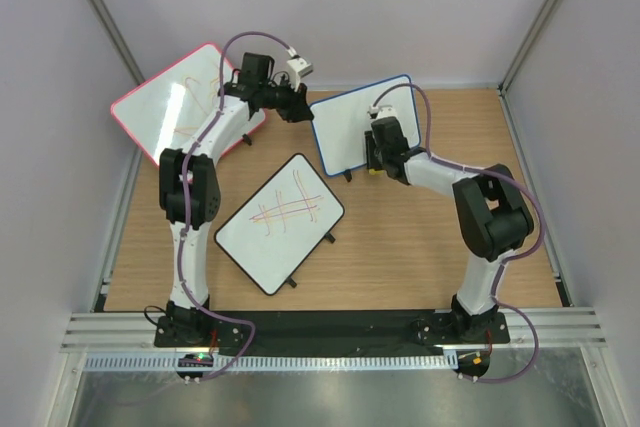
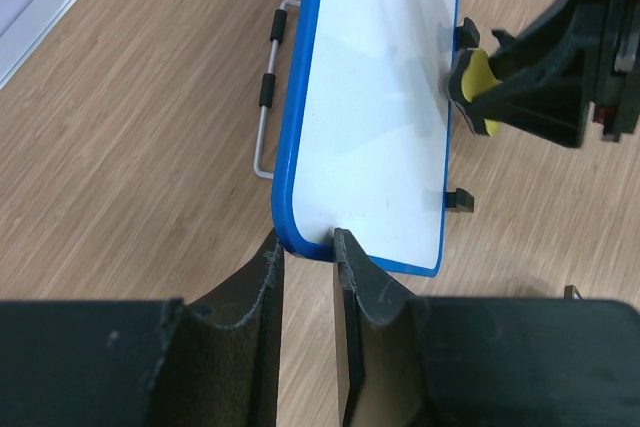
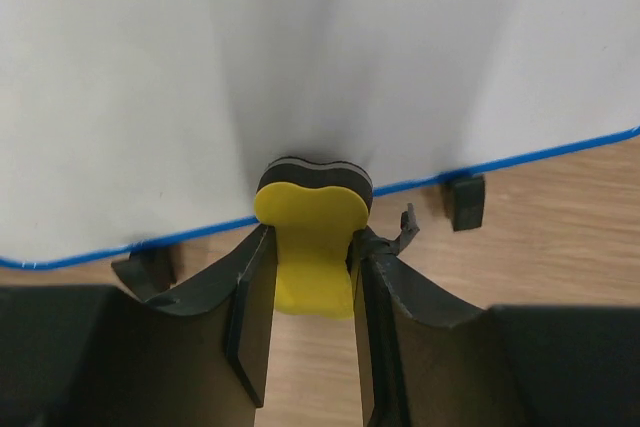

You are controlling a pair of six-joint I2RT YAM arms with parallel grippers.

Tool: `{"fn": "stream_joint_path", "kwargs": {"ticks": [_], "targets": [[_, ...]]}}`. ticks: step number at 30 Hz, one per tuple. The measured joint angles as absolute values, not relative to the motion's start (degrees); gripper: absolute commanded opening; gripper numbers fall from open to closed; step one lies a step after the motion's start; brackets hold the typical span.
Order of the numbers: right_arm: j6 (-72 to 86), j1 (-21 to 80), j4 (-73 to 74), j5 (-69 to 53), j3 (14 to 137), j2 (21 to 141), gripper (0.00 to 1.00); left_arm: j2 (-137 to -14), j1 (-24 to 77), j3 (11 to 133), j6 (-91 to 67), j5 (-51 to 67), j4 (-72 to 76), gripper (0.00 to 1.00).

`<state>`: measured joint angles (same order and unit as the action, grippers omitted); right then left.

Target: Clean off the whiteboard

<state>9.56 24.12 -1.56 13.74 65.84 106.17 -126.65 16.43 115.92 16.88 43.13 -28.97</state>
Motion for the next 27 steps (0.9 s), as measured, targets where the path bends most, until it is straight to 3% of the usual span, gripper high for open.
{"fn": "stream_joint_path", "kwargs": {"ticks": [11,13,14,18,22,27], "targets": [[12.51,25.08,26.5,8.73,67.55,102.67,0.02,-126.58,16.47,115.92,16.95,43.13,-28.99,0.0],[12.84,25.28,29.63,8.56,66.83,101.86,0.16,-126.58,16.47,115.92,16.95,43.13,-28.99,0.0],[12.88,25.52,31.14,8.36,66.57,101.51,0.43,-126.58,16.47,115.92,16.95,43.13,-28.99,0.0],[12.93,26.06,33.87,7.66,66.52,100.4,0.74,-126.58,16.47,115.92,16.95,43.13,-28.99,0.0],[12.19,25.85,33.78,7.64,66.54,97.67,0.8,-126.58,16.47,115.92,16.95,43.13,-28.99,0.0],[8.97,22.59,31.27,8.05,68.23,95.5,0.71,-126.58,16.49,115.92,16.95,43.13,-28.99,0.0]]}}
